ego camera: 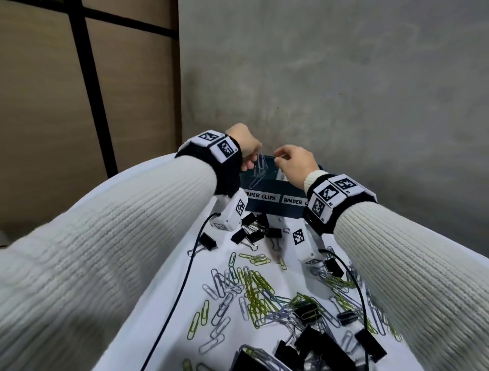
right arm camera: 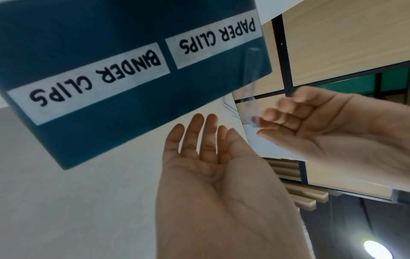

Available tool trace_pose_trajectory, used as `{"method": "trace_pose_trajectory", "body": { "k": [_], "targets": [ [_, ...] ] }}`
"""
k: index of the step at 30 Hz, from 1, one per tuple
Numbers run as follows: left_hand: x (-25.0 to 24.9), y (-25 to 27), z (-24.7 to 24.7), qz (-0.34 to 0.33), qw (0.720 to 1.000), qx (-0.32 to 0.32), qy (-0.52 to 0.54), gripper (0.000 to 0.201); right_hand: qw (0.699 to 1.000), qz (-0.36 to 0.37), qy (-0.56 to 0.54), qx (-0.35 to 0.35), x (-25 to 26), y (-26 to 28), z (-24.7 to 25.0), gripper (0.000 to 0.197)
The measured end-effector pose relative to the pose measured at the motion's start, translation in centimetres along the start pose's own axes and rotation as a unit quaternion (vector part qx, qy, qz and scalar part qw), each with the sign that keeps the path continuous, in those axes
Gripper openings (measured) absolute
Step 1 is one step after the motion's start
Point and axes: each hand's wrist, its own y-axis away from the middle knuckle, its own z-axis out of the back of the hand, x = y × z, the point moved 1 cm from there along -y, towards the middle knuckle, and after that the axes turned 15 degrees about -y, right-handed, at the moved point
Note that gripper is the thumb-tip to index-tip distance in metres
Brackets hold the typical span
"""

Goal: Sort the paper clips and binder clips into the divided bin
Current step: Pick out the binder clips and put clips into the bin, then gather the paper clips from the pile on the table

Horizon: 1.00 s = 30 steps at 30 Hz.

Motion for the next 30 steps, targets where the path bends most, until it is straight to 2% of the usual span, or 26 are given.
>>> {"method": "trace_pose_trajectory", "body": {
  "k": [2,4,6,7,9,11,13,15,17,21,24,25,26,28,30],
  "targets": [
    [-0.1,0.2,0.0,0.002,1.000,-0.004,0.003,0.015,1.000,0.006,0.006,-0.016,-0.2,0.7,0.6,0.026],
    [0.4,1.0,0.0,-0.014,0.997,-0.024,-0.073,0.022,0.999,0.020,0.009,-0.025,-0.1,1.7,1.1,0.022],
    [1.3,2.6,0.0,-0.046,0.990,-0.019,-0.135,0.018,0.999,0.030,0.031,0.000,0.0,3.0,1.4,0.018],
    [1.8,3.5,-0.1,-0.062,0.986,0.013,-0.154,0.014,0.998,0.017,0.046,0.040,0.1,3.7,1.4,0.017],
    [3.2,5.7,-0.7,-0.075,0.967,0.132,-0.204,0.014,0.979,-0.057,0.064,0.183,0.1,5.5,1.0,0.012],
    [4.3,8.0,-1.4,-0.063,0.924,0.265,-0.267,0.017,0.924,-0.150,0.094,0.339,-0.1,7.5,0.1,0.016],
    [5.1,10.2,-2.1,-0.051,0.873,0.353,-0.334,0.025,0.876,-0.194,0.133,0.422,0.0,9.5,-1.0,0.030],
    [5.9,11.8,-2.8,-0.053,0.848,0.375,-0.370,0.042,0.872,-0.179,0.156,0.427,0.2,11.0,-2.0,0.036],
    [6.4,13.2,-3.4,-0.057,0.846,0.385,-0.364,0.055,0.877,-0.158,0.162,0.423,0.8,12.3,-2.6,0.035],
    [6.6,15.4,-3.4,-0.066,0.852,0.414,-0.314,0.048,0.862,-0.148,0.170,0.453,1.9,14.1,-1.8,0.039],
    [6.6,16.6,-2.0,-0.066,0.861,0.372,-0.340,0.048,0.891,-0.116,0.189,0.397,2.6,14.6,-0.9,0.043],
    [6.7,17.0,-1.6,-0.061,0.854,0.369,-0.363,0.053,0.893,-0.104,0.206,0.386,2.8,14.8,-0.8,0.046],
    [6.9,17.5,-1.3,-0.057,0.837,0.378,-0.392,0.057,0.887,-0.091,0.236,0.387,3.1,15.1,-0.7,0.051],
    [7.4,18.6,-1.6,-0.051,0.801,0.403,-0.440,0.058,0.855,-0.065,0.297,0.419,3.6,15.9,-1.2,0.060],
    [8.1,19.4,-2.5,-0.046,0.789,0.420,-0.445,0.057,0.828,-0.044,0.319,0.460,4.3,16.8,-1.8,0.061]
  ]
}}
